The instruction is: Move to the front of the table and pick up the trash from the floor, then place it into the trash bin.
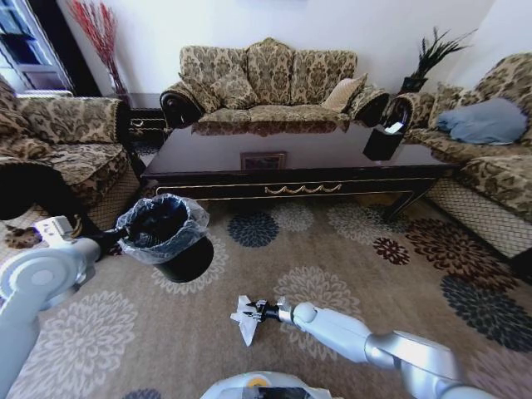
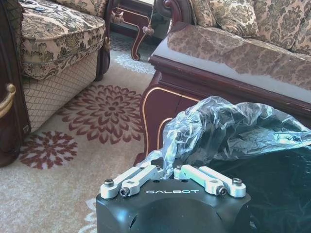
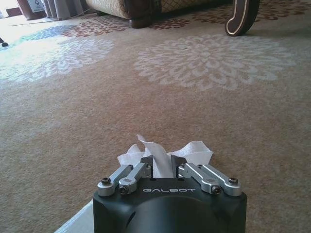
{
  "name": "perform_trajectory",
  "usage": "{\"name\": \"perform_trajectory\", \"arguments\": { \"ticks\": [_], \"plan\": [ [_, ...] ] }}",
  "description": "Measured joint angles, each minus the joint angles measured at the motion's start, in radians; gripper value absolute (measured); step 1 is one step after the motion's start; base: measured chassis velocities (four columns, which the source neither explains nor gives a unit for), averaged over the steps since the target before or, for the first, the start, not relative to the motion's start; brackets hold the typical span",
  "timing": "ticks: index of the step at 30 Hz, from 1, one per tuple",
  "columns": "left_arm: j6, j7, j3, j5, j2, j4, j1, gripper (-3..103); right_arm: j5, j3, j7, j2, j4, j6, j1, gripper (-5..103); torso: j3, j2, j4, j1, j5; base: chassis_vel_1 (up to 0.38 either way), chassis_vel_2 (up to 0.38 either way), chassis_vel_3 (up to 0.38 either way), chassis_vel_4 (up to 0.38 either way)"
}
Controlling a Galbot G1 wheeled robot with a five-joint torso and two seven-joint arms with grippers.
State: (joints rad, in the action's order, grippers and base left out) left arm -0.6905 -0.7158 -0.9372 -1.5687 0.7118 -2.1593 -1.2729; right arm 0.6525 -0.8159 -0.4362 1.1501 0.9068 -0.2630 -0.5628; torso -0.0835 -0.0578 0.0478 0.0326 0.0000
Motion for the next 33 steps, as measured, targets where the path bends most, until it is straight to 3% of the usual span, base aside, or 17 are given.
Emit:
{"name": "perform_trajectory", "arguments": {
  "ticks": [3,7,13,16,22,33],
  "plan": [
    [0.0,-0.002,0.0,0.0,0.003,-0.004,-0.001,4,-0.012,0.012,0.015,-0.014,0.003,-0.008,0.001,8,0.0,0.0,0.0001,0.0,0.0,0.0,0.0,0.0,0.0],
    [0.0,-0.005,0.005,0.001,0.005,-0.011,-0.001,4,-0.026,0.028,0.024,-0.031,0.005,-0.019,0.002,2,0.0,0.0,0.0001,0.0,0.0,0.0,0.0,0.0,0.0],
    [0.0,-0.009,0.011,0.002,0.006,-0.019,-0.001,4,-0.008,0.063,0.065,-0.082,0.055,-0.063,0.004,0,0.0,0.0,0.0001,0.0,0.0002,0.0,0.0,0.0,0.0],
    [0.0,-0.009,0.023,0.008,0.013,-0.027,-0.001,4,0.038,0.087,0.129,-0.136,0.161,-0.081,0.008,0,0.0,0.0,0.0001,0.0,0.0001,0.0,0.0,0.0,0.0],
    [0.0,-0.012,0.041,0.014,0.022,-0.038,-0.004,4,0.095,0.179,0.167,-0.21,0.383,-0.057,0.0,0,0.0,0.0,0.0,0.0,-0.0001,0.0,0.0,0.0,0.0],
    [0.001,-0.014,0.065,0.03,0.037,-0.066,-0.024,4,0.154,0.345,0.234,-0.272,0.549,-0.034,0.011,0,0.0,0.0,0.0,0.0,0.0001,0.0,0.0,0.0,0.0]
  ]
}}
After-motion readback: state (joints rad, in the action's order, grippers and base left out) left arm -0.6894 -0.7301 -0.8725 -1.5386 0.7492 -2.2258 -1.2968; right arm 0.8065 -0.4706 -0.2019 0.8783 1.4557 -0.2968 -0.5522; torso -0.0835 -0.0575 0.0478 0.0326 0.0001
